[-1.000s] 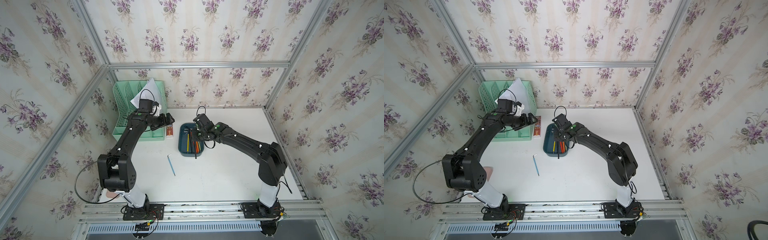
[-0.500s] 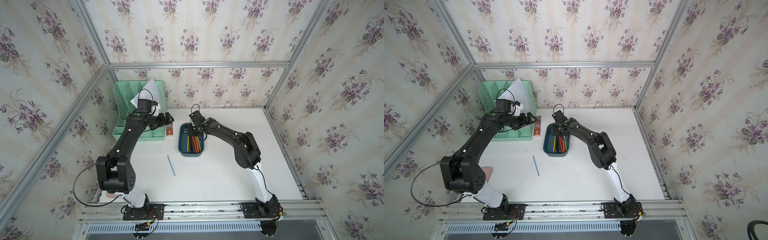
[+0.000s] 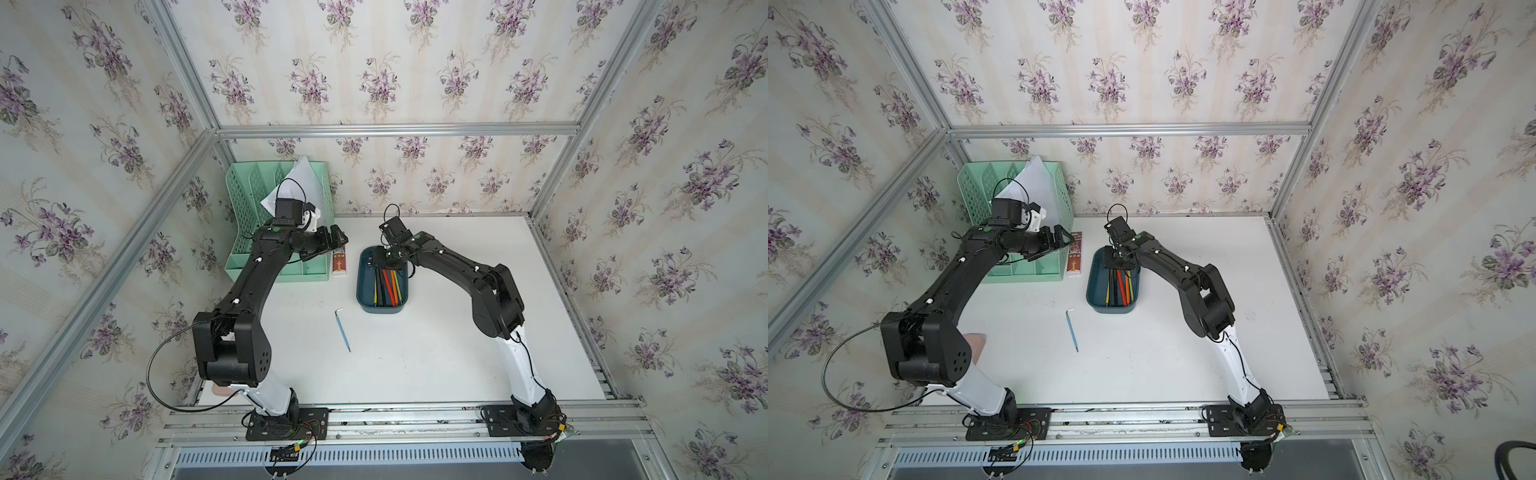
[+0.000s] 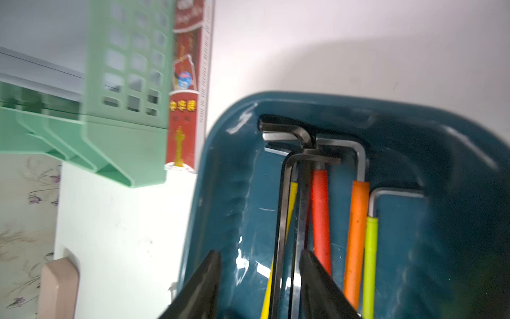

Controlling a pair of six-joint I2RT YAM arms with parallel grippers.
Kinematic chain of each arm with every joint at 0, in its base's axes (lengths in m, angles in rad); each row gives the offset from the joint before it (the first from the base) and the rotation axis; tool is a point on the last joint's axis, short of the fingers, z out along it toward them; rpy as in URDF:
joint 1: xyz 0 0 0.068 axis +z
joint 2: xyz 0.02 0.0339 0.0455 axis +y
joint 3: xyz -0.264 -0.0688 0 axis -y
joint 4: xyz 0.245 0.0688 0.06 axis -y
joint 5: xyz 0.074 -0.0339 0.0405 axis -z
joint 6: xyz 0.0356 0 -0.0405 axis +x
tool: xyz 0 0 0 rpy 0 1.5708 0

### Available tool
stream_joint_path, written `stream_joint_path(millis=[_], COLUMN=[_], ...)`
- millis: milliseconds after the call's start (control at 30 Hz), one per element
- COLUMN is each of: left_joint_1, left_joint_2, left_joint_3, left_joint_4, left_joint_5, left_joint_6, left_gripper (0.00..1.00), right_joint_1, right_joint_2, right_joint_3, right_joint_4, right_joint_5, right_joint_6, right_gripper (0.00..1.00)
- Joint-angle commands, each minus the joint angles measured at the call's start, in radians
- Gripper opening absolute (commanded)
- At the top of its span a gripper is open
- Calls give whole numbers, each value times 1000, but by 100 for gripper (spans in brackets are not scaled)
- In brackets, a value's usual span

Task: Put the hex key on the desktop into the storage box
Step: Adjust the storage box at the center of the board.

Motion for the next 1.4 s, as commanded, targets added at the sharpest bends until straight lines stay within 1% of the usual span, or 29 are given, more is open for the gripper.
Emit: stream_joint_path(millis=[0, 33, 67, 133, 167, 200, 233, 267, 300, 333, 400, 433, 500, 533, 567, 633, 667, 767, 800, 900, 967, 1033, 1133, 1233, 1300, 1367], left_joint_1=[1, 4, 5, 4, 4, 4, 4, 5, 5, 5, 4, 4, 4, 6, 6, 7, 7, 11, 20, 40, 43, 43, 43, 43, 43, 43], left_joint_2=[-47, -59, -67, -78, -81, -75, -68, -67, -78, -93, -132, -144, -140, -124, -110, -86, -74, -31, -25, -8, -5, -33, -103, -148, -158, -158], left_joint_3=[-73, -85, -70, -31, -14, 19, 55, 74, 61, 31, -46, -77, -92, -83, -83, -99, -97, -43, -44, -62, -73, -113, -186, -202, -193, -184], left_joint_4=[53, 23, -14, -16, 7, -13, -56, -122, -169, -172, -108, -77, -87, -115, -123, -81, -78, -148, -146, -123, -146, -143, -107, -111, -128, -140], left_joint_5=[-50, -72, -71, -32, -26, -29, -49, -84, -102, -84, -8, -14, -89, -110, -108, -62, -62, -193, -215, -185, -217, -241, -238, -272, -290, -288], left_joint_6=[53, 34, 24, 33, 39, 56, 64, 44, 9, -17, -22, -17, -18, -21, -28, -49, -49, -43, -48, -63, -78, -106, -112, -90, -72, -63], left_gripper=[99, 99, 99, 99, 99, 99, 99, 99, 99, 99, 99, 99, 99, 99, 99, 99, 99, 99, 99, 99, 99, 99, 99, 99, 99, 99], right_joint_1=[2, 8, 22, 62, 77, 93, 106, 119, 141, 162, 206, 223, 245, 253, 262, 294, 305, 339, 352, 377, 389, 408, 437, 450, 445, 419], right_joint_2=[-105, -145, -199, -319, -363, -390, -403, -411, -418, -425, -440, -436, -389, -355, -329, -281, -258, -162, -135, -86, -73, -63, -52, -49, -49, -64], right_joint_3=[-4, -29, -92, -289, -384, -449, -483, -508, -531, -549, -603, -617, -580, -541, -514, -485, -466, -372, -355, -332, -349, -363, -362, -369, -374, -390], right_joint_4=[-68, -74, -43, 114, 198, 260, 287, 296, 288, 275, 307, 331, 283, 237, 209, 194, 181, 117, 111, 103, 135, 161, 160, 145, 118, 122], right_joint_5=[28, 3, -19, -17, -3, 19, 43, 79, 122, 144, 124, 102, 137, 153, 161, 188, 191, 186, 199, 229, 204, 205, 243, 317, 374, 353], right_joint_6=[36, 64, 89, 106, 99, 81, 66, 54, 54, 61, 41, 9, -19, -25, -33, -47, -47, -50, -61, -70, -71, -74, -76, -66, -34, -11], right_gripper=[58, 58, 58, 58, 58, 58, 57, 56, 55, 54, 54, 54, 53, 50, 48, 47, 47, 46, 46, 46, 46, 45, 45, 46, 48, 49])
